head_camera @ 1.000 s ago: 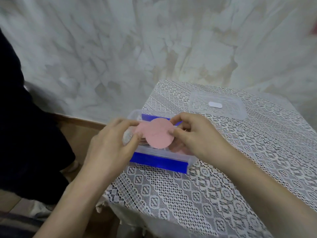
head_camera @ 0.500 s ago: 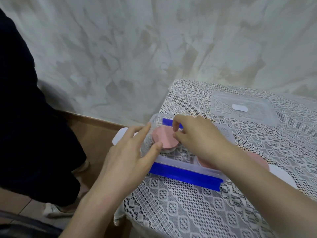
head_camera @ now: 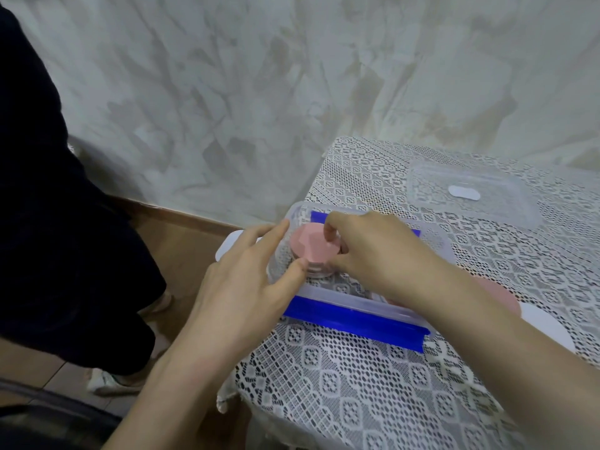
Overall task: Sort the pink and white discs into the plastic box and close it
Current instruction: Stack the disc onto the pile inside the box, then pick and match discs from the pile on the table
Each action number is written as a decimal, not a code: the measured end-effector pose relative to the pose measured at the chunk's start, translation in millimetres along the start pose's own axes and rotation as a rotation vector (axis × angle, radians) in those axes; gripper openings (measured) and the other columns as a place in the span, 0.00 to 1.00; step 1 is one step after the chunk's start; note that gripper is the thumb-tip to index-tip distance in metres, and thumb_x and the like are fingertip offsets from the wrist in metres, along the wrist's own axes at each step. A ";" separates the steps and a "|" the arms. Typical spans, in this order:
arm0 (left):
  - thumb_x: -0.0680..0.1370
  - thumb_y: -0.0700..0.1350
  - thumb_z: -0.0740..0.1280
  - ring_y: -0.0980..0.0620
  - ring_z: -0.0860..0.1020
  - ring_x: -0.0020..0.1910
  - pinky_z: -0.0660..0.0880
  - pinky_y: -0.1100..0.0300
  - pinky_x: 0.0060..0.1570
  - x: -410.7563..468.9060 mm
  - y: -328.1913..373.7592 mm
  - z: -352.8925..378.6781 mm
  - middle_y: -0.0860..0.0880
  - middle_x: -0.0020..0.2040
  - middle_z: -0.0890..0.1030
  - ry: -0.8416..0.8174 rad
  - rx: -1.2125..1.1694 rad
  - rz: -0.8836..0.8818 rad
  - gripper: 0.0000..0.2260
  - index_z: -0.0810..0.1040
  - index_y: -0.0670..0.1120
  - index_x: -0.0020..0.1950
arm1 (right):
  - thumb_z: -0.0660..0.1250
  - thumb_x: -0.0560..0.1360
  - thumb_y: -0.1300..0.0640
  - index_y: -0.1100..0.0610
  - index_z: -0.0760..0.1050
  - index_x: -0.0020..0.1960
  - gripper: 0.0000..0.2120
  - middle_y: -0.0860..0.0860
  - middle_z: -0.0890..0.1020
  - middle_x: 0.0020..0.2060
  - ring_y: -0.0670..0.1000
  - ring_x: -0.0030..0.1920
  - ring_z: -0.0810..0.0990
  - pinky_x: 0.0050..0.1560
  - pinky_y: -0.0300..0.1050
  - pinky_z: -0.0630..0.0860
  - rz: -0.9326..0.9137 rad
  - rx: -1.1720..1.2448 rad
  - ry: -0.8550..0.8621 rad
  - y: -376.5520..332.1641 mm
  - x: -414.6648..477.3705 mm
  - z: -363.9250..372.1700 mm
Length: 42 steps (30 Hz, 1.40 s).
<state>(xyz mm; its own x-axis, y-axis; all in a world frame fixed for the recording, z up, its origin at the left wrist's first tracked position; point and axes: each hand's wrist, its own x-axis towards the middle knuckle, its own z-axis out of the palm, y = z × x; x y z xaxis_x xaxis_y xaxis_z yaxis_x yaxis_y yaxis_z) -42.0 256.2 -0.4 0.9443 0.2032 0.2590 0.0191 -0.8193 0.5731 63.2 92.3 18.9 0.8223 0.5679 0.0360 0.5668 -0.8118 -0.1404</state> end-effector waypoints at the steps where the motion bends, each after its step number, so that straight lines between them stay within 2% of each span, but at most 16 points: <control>1: 0.78 0.65 0.58 0.60 0.71 0.67 0.69 0.57 0.60 0.2 0.8 0.0 0.66 0.71 0.67 0.001 0.007 -0.001 0.28 0.63 0.61 0.78 | 0.72 0.74 0.44 0.48 0.73 0.58 0.16 0.51 0.84 0.49 0.58 0.50 0.81 0.49 0.52 0.79 -0.001 0.009 0.002 0.8 -1.1 0.1; 5: 0.79 0.64 0.60 0.56 0.72 0.67 0.70 0.54 0.58 2.1 5.2 -3.5 0.63 0.70 0.70 -0.012 0.097 0.003 0.27 0.65 0.61 0.77 | 0.71 0.75 0.44 0.49 0.74 0.58 0.16 0.52 0.84 0.51 0.58 0.51 0.81 0.48 0.51 0.78 -0.032 -0.015 0.031 -0.6 -6.5 -4.1; 8: 0.77 0.67 0.58 0.52 0.78 0.59 0.70 0.54 0.48 4.5 8.7 -13.1 0.61 0.68 0.72 -0.029 0.261 -0.001 0.26 0.68 0.61 0.74 | 0.66 0.78 0.44 0.52 0.75 0.60 0.16 0.54 0.84 0.51 0.59 0.52 0.81 0.48 0.51 0.78 -0.075 -0.107 0.073 -3.8 -14.4 -11.1; 12: 0.78 0.65 0.60 0.50 0.80 0.52 0.76 0.53 0.44 11.8 18.7 -20.7 0.56 0.63 0.74 0.035 0.375 0.050 0.21 0.72 0.58 0.68 | 0.62 0.81 0.44 0.52 0.76 0.60 0.15 0.52 0.84 0.50 0.58 0.52 0.81 0.48 0.52 0.79 -0.137 -0.155 0.163 0.2 -34.4 -23.8; 16: 0.79 0.61 0.62 0.49 0.77 0.52 0.72 0.54 0.40 19.9 33.4 -13.0 0.53 0.60 0.73 0.033 0.491 0.154 0.19 0.72 0.55 0.66 | 0.59 0.82 0.42 0.51 0.77 0.57 0.15 0.50 0.83 0.47 0.56 0.49 0.81 0.41 0.48 0.73 -0.159 -0.213 0.257 8.3 -56.9 -33.1; 20: 0.79 0.59 0.62 0.47 0.77 0.53 0.71 0.54 0.40 19.7 50.6 -1.5 0.50 0.59 0.74 0.017 0.542 0.240 0.18 0.73 0.53 0.65 | 0.58 0.82 0.43 0.51 0.77 0.58 0.15 0.51 0.83 0.49 0.57 0.51 0.79 0.40 0.48 0.67 -0.116 -0.226 0.279 22.9 -85.6 -42.9; 23: 0.80 0.58 0.63 0.47 0.77 0.52 0.67 0.56 0.38 17.7 69.9 10.6 0.50 0.57 0.76 0.039 0.520 0.302 0.16 0.75 0.52 0.64 | 0.58 0.82 0.42 0.51 0.76 0.59 0.15 0.50 0.82 0.50 0.57 0.52 0.79 0.43 0.49 0.71 -0.059 -0.208 0.281 41.1 -109.4 -48.7; 25: 0.80 0.58 0.63 0.48 0.76 0.53 0.71 0.56 0.41 17.1 86.3 22.0 0.51 0.58 0.76 0.037 0.500 0.337 0.17 0.74 0.53 0.65 | 0.57 0.82 0.42 0.51 0.75 0.59 0.15 0.50 0.81 0.50 0.56 0.53 0.79 0.45 0.50 0.74 -0.015 -0.204 0.270 54.2 -125.6 -52.3; 27: 0.79 0.58 0.62 0.47 0.75 0.55 0.75 0.52 0.46 15.4 105.5 35.4 0.50 0.60 0.75 0.018 0.480 0.359 0.17 0.74 0.53 0.66 | 0.56 0.83 0.43 0.51 0.75 0.58 0.15 0.50 0.81 0.50 0.56 0.52 0.78 0.44 0.49 0.72 0.031 -0.211 0.267 67.9 -141.1 -54.8; 31: 0.79 0.56 0.61 0.46 0.75 0.54 0.74 0.53 0.42 11.3 144.4 61.6 0.50 0.58 0.76 0.032 0.451 0.425 0.16 0.76 0.51 0.63 | 0.56 0.83 0.41 0.50 0.74 0.61 0.16 0.49 0.80 0.54 0.55 0.56 0.78 0.44 0.48 0.69 0.132 -0.205 0.253 99.0 -169.6 -55.6; 36: 0.81 0.57 0.60 0.48 0.73 0.55 0.73 0.53 0.50 1.5 179.3 95.0 0.52 0.60 0.75 -0.007 0.366 0.510 0.16 0.74 0.53 0.65 | 0.56 0.83 0.41 0.47 0.72 0.65 0.16 0.47 0.79 0.57 0.54 0.58 0.77 0.48 0.50 0.73 0.257 -0.147 0.225 139.1 -198.4 -43.3; 39: 0.82 0.55 0.58 0.49 0.72 0.59 0.74 0.53 0.52 -12.1 191.9 121.8 0.52 0.64 0.73 -0.093 0.344 0.544 0.16 0.72 0.53 0.68 | 0.57 0.83 0.41 0.47 0.72 0.66 0.16 0.47 0.78 0.57 0.53 0.56 0.77 0.49 0.50 0.75 0.291 -0.089 0.205 153.1 -209.3 -26.1; 42: 0.82 0.56 0.57 0.50 0.70 0.60 0.72 0.56 0.51 -21.6 189.5 143.2 0.53 0.64 0.71 -0.206 0.340 0.537 0.14 0.71 0.53 0.65 | 0.57 0.83 0.42 0.45 0.72 0.66 0.15 0.44 0.76 0.58 0.49 0.55 0.76 0.51 0.48 0.76 0.307 0.005 0.167 156.7 -215.9 -4.7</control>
<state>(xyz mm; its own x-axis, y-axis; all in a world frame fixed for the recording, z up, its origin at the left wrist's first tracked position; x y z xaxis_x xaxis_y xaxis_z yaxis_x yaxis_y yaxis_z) -11.6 19.8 -8.7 0.8943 -0.3594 0.2668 -0.4009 -0.9082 0.1203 -25.2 -158.2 -6.1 0.9515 0.2667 0.1531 0.2917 -0.9405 -0.1742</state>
